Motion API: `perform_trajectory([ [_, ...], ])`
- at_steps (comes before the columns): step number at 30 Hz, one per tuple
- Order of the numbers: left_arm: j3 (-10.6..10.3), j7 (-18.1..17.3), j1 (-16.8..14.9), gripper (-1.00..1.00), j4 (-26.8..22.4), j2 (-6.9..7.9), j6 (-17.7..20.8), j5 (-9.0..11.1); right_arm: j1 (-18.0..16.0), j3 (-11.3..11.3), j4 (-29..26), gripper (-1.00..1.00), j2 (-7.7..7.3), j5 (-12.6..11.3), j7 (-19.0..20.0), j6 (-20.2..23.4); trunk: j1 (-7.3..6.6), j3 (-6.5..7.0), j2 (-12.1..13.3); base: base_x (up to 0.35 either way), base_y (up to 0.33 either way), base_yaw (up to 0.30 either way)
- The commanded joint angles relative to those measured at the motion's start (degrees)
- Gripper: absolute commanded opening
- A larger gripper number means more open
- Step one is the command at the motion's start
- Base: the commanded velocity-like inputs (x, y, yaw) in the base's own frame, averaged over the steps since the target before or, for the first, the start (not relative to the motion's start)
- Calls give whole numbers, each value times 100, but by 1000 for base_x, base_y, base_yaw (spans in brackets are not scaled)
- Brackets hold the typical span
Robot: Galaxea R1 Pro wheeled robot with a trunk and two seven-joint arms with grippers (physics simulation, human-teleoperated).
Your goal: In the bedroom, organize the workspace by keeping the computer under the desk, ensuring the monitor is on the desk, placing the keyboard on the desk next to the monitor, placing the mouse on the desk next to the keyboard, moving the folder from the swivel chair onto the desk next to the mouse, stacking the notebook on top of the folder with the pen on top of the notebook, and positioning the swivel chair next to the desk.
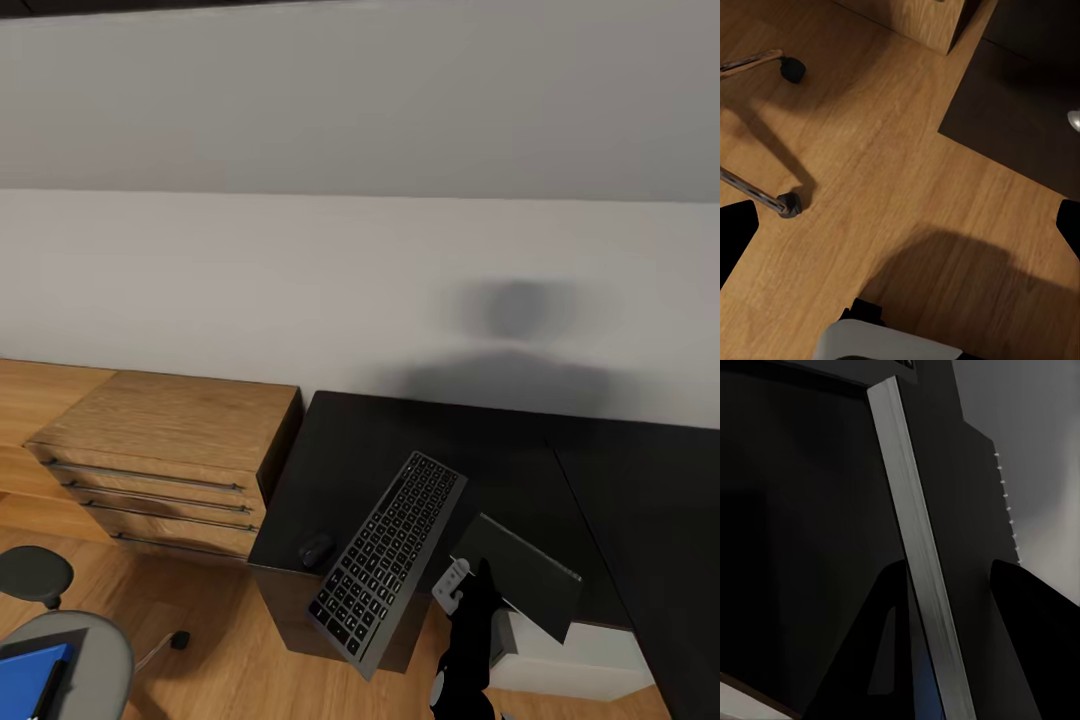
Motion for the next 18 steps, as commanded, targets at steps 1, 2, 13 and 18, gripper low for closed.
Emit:
perform_trajectory([
  [1,15,-49,-3,100,4,-1,-11,55,-4,8,2,-100,0,26,-9,39,23,-25,-46,0,0,0],
  [2,15,-48,-3,100,4,-1,-11,55,-4,10,2,-100,0,26,-9,39,45,-43,-86,0,0,0],
  [13,15,-43,-3,100,4,-1,-11,55,-4,15,4,-100,0,26,-9,39,287,-240,-527,0,0,0],
  [18,15,-43,-3,100,4,-1,-11,55,-4,16,4,-100,0,26,-9,39,397,-330,-728,0,0,0],
])
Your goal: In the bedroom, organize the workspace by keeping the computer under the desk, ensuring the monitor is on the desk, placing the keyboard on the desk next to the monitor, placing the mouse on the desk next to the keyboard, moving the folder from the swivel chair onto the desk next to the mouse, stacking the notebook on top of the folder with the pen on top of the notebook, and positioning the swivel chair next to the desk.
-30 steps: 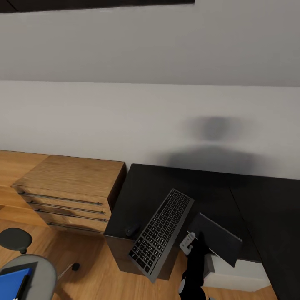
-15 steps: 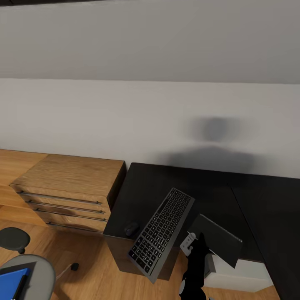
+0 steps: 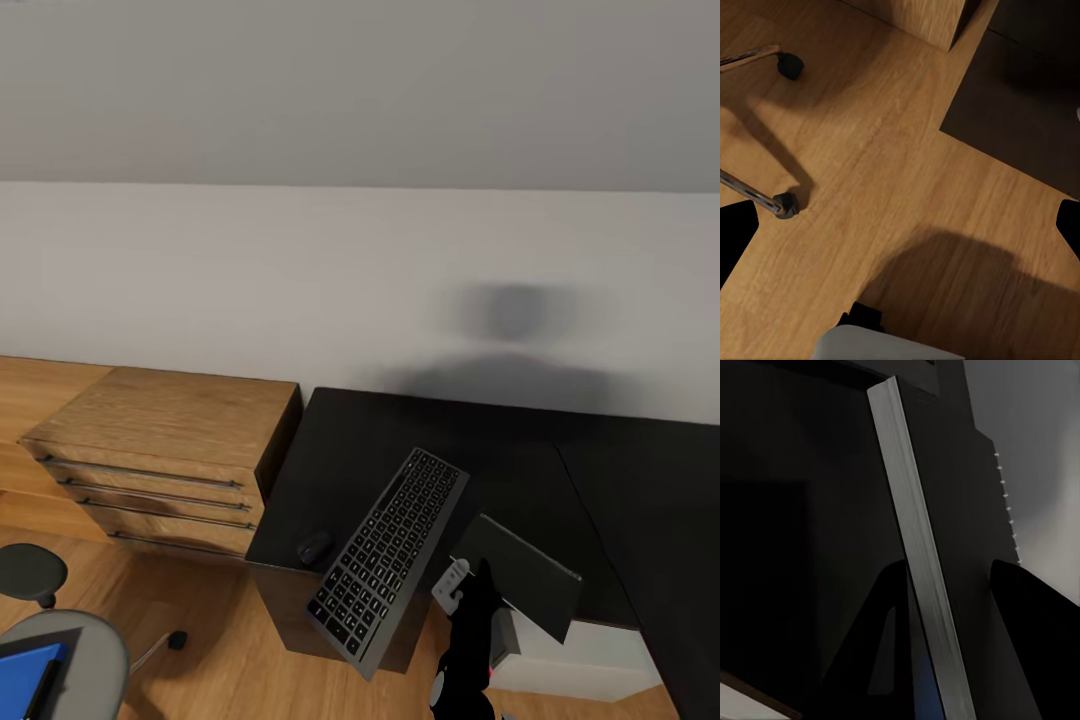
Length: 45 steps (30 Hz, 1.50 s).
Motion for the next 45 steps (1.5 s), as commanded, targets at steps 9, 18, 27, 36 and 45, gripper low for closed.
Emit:
perform_trajectory([
  [9,15,-59,-3,100,3,1,-11,56,-4,25,1,-100,-18,36,-9,23,1,-6,-5,0,0,0],
  [18,15,-95,-3,100,3,-1,-12,56,-4,55,187,-100,-40,91,-22,-274,1,-6,-5,0,0,0],
  [27,15,-110,-3,100,3,-1,-11,56,-4,69,382,-100,-52,414,-46,-538,1,-6,-5,0,0,0],
  [36,15,-113,-3,100,3,-1,-11,56,-4,70,411,-100,-82,501,-52,-580,1,-6,-5,-57,0,0],
  [45,15,-113,-3,100,3,-1,-11,56,-4,70,414,-100,-152,515,-59,-679,1,-6,-5,-279,0,0],
])
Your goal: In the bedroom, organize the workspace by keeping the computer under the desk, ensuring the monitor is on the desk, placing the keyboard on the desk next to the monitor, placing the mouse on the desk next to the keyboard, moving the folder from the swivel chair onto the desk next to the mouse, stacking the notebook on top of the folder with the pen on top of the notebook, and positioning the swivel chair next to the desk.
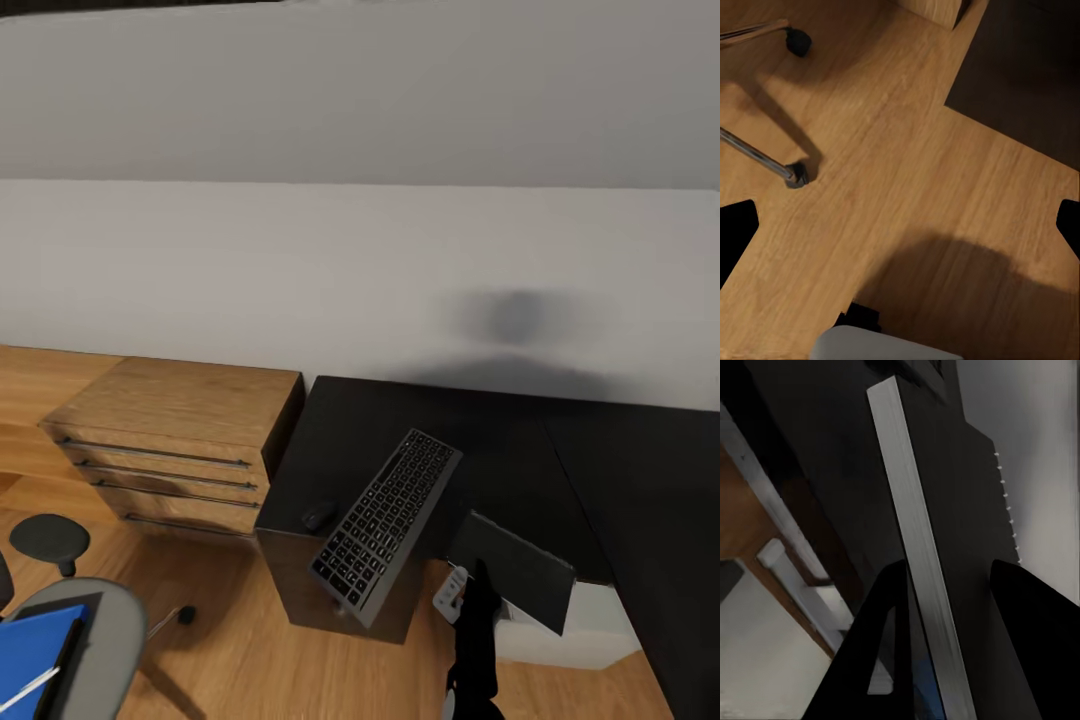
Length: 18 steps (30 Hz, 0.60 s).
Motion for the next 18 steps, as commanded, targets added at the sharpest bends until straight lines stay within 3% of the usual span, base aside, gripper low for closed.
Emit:
perform_trajectory([
  [1,17,-58,-2,100,3,-1,-9,55,-4,7,2,-100,-9,34,-9,34,-3,-5,-4,-315,0,0],
  [8,17,-58,-2,100,3,-1,-9,55,-4,7,2,-100,-59,34,-75,-11,-3,-5,-4,-254,0,0],
  [18,15,-58,-2,100,3,-1,-9,55,-4,9,57,-100,-73,35,-251,-309,-3,-5,-4,-48,0,0],
])
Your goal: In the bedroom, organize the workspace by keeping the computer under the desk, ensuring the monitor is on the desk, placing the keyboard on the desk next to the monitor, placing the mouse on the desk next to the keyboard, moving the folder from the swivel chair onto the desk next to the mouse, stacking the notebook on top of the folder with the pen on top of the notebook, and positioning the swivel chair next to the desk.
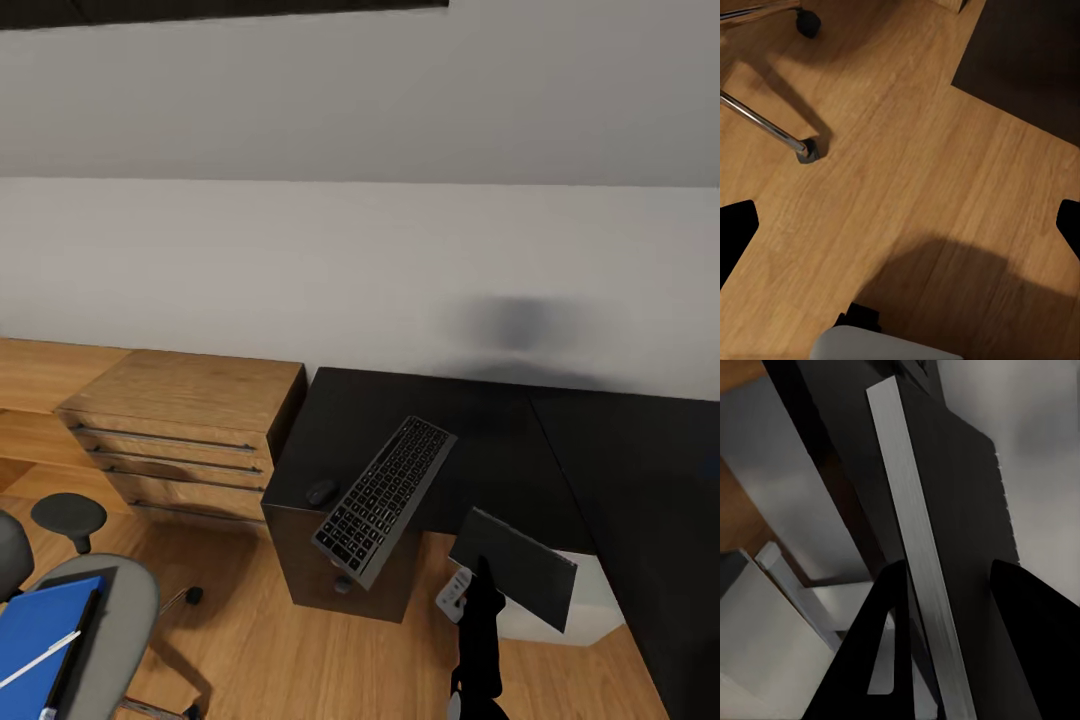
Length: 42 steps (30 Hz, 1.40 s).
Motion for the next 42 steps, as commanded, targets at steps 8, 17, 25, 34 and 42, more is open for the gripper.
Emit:
perform_trajectory([
  [8,18,-58,-3,100,4,-1,-10,56,-4,11,131,-100,2,310,-180,-90,0,-5,-4,-4,0,0],
  [17,21,-58,-3,100,4,-1,-10,56,-4,13,148,-100,11,441,-259,-301,0,-5,-4,0,0,0],
  [25,22,-58,-3,100,4,-1,-10,56,-4,-7,117,-100,15,461,-271,-362,0,-5,-4,0,0,0],
  [34,21,-58,-3,100,4,-1,-10,56,-4,-41,108,-100,24,461,-509,-408,0,-5,-4,0,0,0],
  [42,22,-58,-3,100,4,-1,-10,56,-4,-37,102,-100,11,471,-860,-700,0,-5,-4,0,0,0],
])
